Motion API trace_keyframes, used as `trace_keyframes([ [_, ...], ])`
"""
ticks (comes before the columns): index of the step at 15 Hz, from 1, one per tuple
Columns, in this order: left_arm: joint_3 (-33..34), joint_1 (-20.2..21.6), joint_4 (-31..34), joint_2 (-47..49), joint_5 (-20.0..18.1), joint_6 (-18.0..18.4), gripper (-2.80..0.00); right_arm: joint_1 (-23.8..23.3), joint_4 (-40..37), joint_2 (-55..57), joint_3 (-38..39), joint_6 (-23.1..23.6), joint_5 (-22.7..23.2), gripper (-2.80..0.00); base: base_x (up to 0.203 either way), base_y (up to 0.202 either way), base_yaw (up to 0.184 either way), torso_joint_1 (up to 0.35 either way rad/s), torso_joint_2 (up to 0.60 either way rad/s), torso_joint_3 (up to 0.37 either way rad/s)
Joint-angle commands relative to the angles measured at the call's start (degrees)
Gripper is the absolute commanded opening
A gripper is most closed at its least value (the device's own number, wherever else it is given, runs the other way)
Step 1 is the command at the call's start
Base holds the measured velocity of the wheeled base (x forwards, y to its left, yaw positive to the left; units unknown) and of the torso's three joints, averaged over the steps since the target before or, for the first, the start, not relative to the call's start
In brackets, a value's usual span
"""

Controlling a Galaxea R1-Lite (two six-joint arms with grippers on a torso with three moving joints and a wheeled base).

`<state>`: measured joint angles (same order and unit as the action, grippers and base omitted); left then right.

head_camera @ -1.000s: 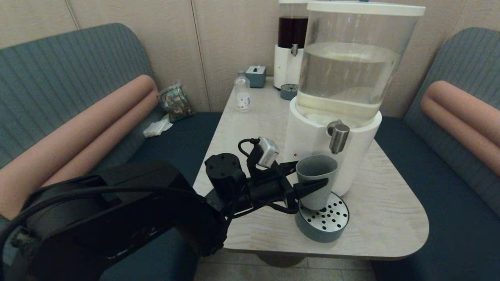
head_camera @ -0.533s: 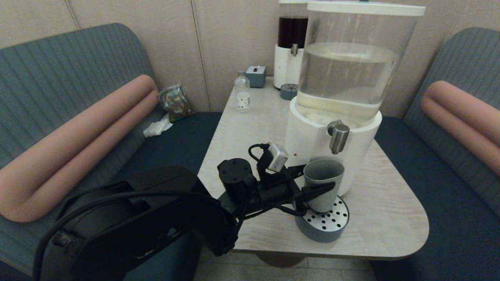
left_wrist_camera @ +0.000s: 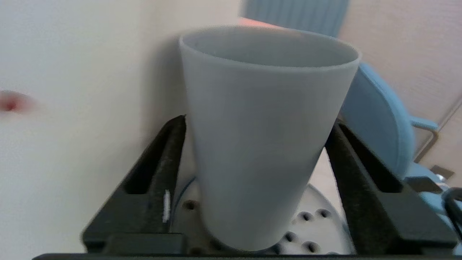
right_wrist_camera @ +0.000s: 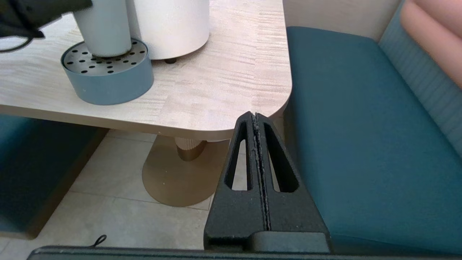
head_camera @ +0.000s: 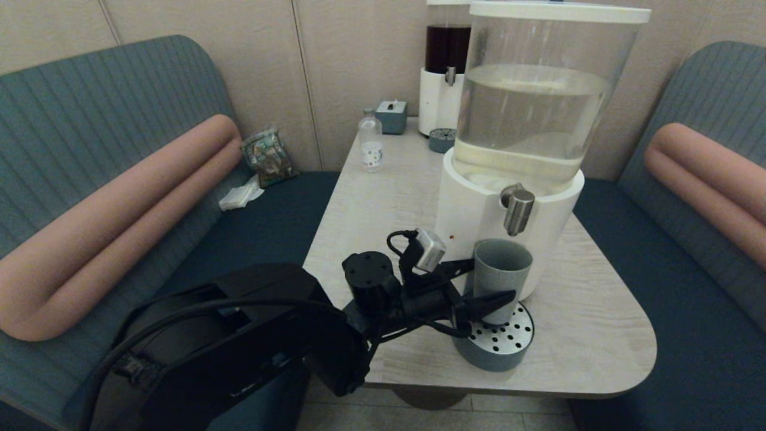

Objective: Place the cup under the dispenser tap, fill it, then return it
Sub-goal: Place it under the water dispenser

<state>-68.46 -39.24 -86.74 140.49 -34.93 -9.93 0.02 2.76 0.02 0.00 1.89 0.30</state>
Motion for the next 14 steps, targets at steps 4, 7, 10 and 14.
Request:
trace_keyframes([
  [4,2.38,-0.13,-0.92,-2.75,0.06,-0.09,0.00,0.06,0.06,-0.11,1.05,0.04,0.05,-2.80,0.000,0.000,0.000,0.000,0.00,0.000],
  [7,6.44,-0.13,-0.92,-4.96,0.74,-0.06,0.00,0.06,0.06,-0.11,1.05,0.04,0.05,-2.80,0.000,0.000,0.000,0.000,0.00,0.000],
  [10,12.19,-0.04,-0.92,-7.45,1.19,0.05,0.00,0.06,0.06,-0.11,1.05,0.04,0.05,-2.80,0.000,0.000,0.000,0.000,0.00,0.000],
  [14,15.75,1.18,-0.92,-9.20,1.27,0.34,0.00,-0.02,0.06,-0.11,1.05,0.04,0.05,-2.80,0.000,0.000,0.000,0.000,0.00,0.000],
])
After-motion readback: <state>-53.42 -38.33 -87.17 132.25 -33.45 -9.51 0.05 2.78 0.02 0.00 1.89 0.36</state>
